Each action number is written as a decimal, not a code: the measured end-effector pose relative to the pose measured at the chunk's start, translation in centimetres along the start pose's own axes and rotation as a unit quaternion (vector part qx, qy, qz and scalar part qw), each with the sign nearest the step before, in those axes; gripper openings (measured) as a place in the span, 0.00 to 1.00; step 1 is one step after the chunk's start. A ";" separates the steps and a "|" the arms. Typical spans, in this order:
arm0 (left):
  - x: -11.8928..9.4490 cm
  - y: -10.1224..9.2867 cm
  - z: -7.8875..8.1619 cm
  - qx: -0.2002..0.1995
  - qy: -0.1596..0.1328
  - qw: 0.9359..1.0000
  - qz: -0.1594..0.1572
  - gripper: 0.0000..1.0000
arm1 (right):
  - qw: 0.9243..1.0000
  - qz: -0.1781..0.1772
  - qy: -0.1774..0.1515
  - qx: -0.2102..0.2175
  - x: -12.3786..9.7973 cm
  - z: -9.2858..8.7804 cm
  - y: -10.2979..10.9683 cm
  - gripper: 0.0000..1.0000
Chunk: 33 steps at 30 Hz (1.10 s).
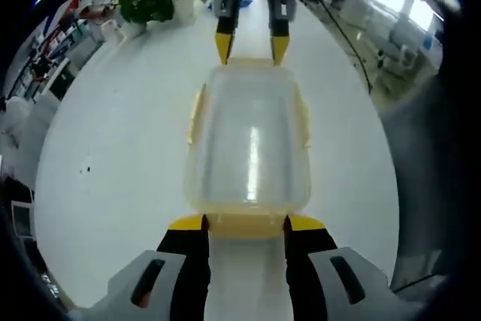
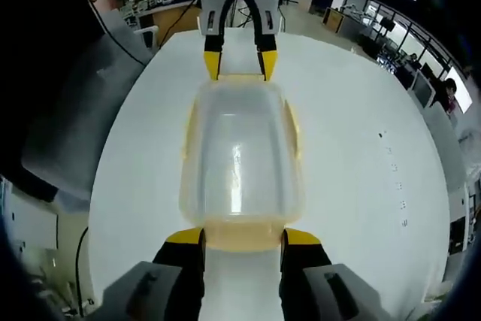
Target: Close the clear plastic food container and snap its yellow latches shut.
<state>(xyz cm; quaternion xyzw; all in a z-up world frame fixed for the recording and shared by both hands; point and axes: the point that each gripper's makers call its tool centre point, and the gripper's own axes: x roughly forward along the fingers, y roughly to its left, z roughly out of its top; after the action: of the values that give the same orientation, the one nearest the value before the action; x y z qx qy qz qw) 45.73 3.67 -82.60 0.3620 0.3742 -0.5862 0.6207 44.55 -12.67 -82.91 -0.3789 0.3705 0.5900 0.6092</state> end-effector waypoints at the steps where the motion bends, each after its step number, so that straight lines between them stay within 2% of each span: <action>1: 0.0 0.0 0.0 -0.001 -0.001 1.000 -0.001 0.36 | 1.000 0.001 0.000 0.001 0.0 0.0 0.0 0.36; 6: -0.1 -0.1 -0.4 0.004 -0.006 1.000 0.001 0.36 | 1.000 0.001 -0.001 -0.005 0.2 0.4 0.1 0.37; 11: -0.2 0.0 -0.6 -0.009 -0.027 1.000 0.000 0.36 | 1.000 0.005 -0.001 -0.005 0.7 0.4 0.0 0.36; 15: -0.1 -0.2 -0.7 -0.005 -0.020 1.000 0.000 0.37 | 1.000 0.000 -0.003 -0.016 0.8 0.6 -0.1 0.36; 16: 0.0 -0.3 -1.3 0.007 -0.008 1.000 -0.002 0.37 | 1.000 0.000 -0.007 -0.014 0.8 0.8 0.0 0.36; 19: 0.5 -0.3 -1.9 0.003 -0.001 1.000 0.004 0.37 | 1.000 0.003 -0.011 -0.012 0.9 1.0 0.0 0.37; 23: 0.3 -0.3 -2.1 -0.011 -0.013 1.000 0.007 0.37 | 1.000 0.008 -0.012 -0.007 1.0 1.0 -0.1 0.38; 25: 0.2 -0.6 -2.5 -0.018 -0.013 1.000 0.005 0.33 | 1.000 0.007 -0.014 0.006 0.9 0.8 -0.1 0.41; 27: 0.1 -0.8 -3.2 -0.025 -0.014 1.000 0.008 0.36 | 1.000 0.006 -0.017 0.013 0.7 0.7 -0.1 0.45; 30: -0.6 -0.9 -3.3 -0.045 -0.030 0.998 0.011 0.44 | 1.000 0.003 -0.023 0.012 0.1 0.7 0.1 0.45; 33: -2.2 -0.6 -2.4 -0.054 -0.063 0.996 0.027 0.46 | 0.999 -0.003 -0.036 0.016 -0.6 1.2 0.0 0.44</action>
<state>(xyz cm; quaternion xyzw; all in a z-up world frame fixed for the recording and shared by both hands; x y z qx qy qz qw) 44.94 6.77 -81.79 0.3004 0.3553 -0.5700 0.6772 44.56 -11.87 -81.91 -0.3486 0.3563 0.5957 0.6298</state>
